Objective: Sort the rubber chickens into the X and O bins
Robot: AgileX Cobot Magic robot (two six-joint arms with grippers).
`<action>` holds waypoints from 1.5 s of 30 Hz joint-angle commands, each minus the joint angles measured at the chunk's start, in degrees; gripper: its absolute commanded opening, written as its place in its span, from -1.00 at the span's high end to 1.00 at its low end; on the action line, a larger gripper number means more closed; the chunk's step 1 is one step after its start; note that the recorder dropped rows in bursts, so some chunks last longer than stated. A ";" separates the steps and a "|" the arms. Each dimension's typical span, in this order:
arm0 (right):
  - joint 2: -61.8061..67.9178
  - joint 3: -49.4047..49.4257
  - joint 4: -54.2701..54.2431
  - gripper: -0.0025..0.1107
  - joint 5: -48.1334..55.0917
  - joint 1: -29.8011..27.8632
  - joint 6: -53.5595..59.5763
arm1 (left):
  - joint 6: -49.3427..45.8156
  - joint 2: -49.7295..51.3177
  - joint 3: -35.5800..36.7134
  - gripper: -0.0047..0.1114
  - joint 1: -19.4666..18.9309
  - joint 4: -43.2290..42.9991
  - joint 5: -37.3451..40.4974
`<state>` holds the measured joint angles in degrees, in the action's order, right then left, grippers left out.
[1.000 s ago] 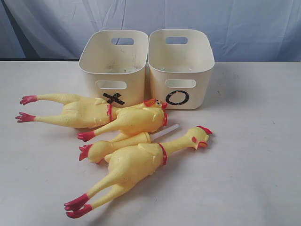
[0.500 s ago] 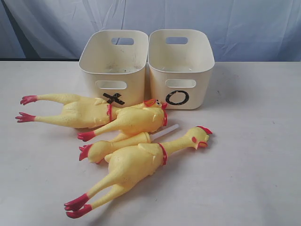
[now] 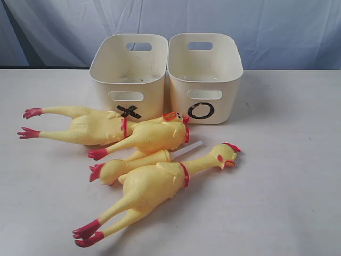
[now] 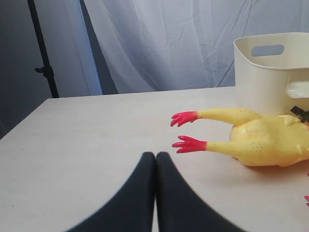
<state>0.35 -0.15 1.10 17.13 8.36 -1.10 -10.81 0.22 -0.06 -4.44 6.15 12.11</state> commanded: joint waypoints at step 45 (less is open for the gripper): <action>-0.35 0.15 0.28 0.96 -0.51 -0.36 -0.02 | 10.81 3.64 -19.52 0.92 0.03 19.70 -2.57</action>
<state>0.35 -0.15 1.10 17.13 8.36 -1.20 0.00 1.36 -16.75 -4.44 30.58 3.70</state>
